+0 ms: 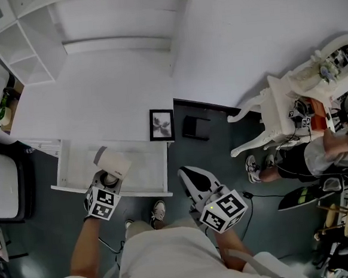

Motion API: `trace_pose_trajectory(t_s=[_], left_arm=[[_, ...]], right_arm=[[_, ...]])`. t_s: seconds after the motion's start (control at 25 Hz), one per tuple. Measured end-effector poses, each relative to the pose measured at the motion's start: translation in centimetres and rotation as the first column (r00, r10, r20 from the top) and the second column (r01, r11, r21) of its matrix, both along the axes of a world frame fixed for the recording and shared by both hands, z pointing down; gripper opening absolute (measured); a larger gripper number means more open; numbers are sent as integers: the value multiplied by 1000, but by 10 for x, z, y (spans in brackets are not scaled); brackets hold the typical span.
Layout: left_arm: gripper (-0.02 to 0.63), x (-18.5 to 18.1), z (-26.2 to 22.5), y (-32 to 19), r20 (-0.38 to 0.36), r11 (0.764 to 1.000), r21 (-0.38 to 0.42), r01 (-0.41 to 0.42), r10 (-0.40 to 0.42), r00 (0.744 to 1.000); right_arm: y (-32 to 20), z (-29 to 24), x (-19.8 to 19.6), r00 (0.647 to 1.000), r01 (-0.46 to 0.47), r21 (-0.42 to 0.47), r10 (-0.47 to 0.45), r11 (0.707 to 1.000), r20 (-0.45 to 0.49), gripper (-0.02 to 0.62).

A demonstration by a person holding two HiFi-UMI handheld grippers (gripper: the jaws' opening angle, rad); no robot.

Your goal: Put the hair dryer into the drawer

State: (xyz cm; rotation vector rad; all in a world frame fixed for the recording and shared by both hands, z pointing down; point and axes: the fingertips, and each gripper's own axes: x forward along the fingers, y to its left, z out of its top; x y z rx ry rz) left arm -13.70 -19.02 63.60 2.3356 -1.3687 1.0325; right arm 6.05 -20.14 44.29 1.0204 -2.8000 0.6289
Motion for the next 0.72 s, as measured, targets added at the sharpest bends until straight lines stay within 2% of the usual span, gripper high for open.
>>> trace_pose_trajectory(t_s=[0.24, 0.52, 0.6, 0.72], left_arm=[[144, 9, 30, -7, 47, 995, -53, -89, 91, 995], [144, 14, 66, -19, 85, 982, -139, -129, 141, 986], [144, 16, 79, -21, 105, 973, -170, -158, 178, 978], [144, 18, 96, -24, 155, 951, -211, -226, 261, 953]], right_arm=[[7, 12, 5, 1000, -4, -21, 3, 1000, -12, 9], [11, 26, 7, 1000, -15, -47, 14, 999, -19, 9], [13, 30, 8, 1000, -19, -56, 18, 998, -25, 9], [15, 36, 11, 999, -31, -71, 29, 997, -34, 8]])
